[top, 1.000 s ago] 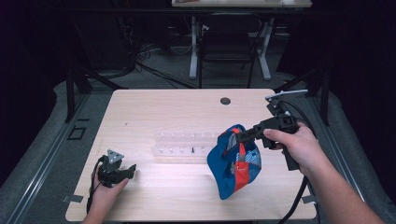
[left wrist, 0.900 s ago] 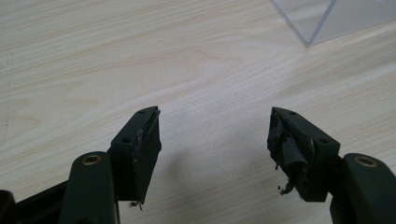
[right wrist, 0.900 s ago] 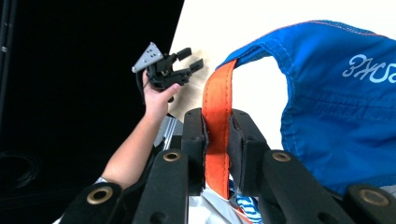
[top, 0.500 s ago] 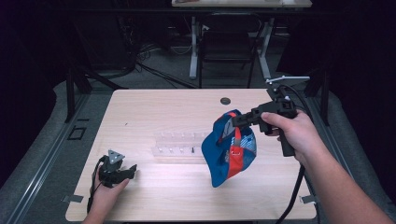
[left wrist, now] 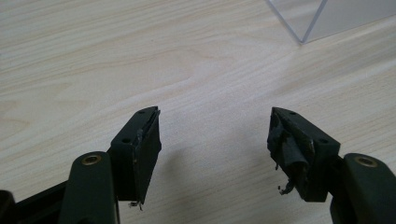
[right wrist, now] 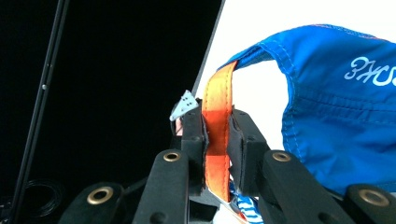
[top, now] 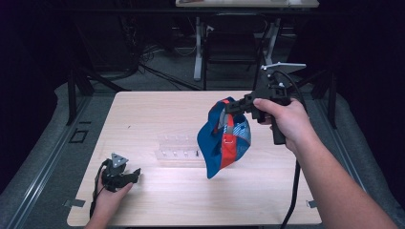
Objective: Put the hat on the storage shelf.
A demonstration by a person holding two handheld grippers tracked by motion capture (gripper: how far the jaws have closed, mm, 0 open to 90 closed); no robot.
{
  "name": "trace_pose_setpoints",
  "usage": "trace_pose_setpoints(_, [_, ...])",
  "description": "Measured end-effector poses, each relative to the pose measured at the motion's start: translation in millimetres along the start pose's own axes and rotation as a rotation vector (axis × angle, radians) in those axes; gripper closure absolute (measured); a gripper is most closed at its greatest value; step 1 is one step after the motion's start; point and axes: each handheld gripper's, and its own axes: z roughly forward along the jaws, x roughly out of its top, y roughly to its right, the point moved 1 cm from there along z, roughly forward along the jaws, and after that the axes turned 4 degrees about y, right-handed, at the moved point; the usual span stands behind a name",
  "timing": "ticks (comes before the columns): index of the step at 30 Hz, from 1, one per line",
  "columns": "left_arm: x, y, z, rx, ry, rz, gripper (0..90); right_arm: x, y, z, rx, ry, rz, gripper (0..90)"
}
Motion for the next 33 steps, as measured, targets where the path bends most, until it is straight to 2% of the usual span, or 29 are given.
trace_pose_setpoints(7, [0.0, 0.3, 0.2, -0.001, -0.001, -0.003, 34.6, 8.9, -7.3, 11.8, 0.011, 0.001, 0.006, 77.6])
trace_pose_setpoints(15, [0.1, -0.7, -0.1, -0.002, 0.003, -0.003, 34.6, 21.3, -13.9, 32.5, 0.024, 0.028, 0.019, 77.7])
trace_pose_setpoints(19, [0.1, -0.7, 0.0, -0.002, 0.004, -0.003, 34.6, 25.1, -13.1, 37.3, 0.028, 0.031, 0.026, 77.7])
trace_pose_setpoints(23, [0.3, -0.9, 0.1, -0.003, 0.003, 0.001, 34.6, 30.5, -11.7, 44.2, 0.032, 0.065, 0.041, 77.6])
trace_pose_setpoints(28, [0.4, -0.6, 0.1, -0.002, 0.003, 0.001, 34.6, 36.7, -8.2, 50.8, 0.016, 0.094, 0.062, 77.7])
trace_pose_setpoints(33, [0.4, -0.9, 0.1, -0.002, 0.002, 0.0, 34.6, 40.9, -3.9, 51.7, 0.001, 0.1, 0.075, 77.7])
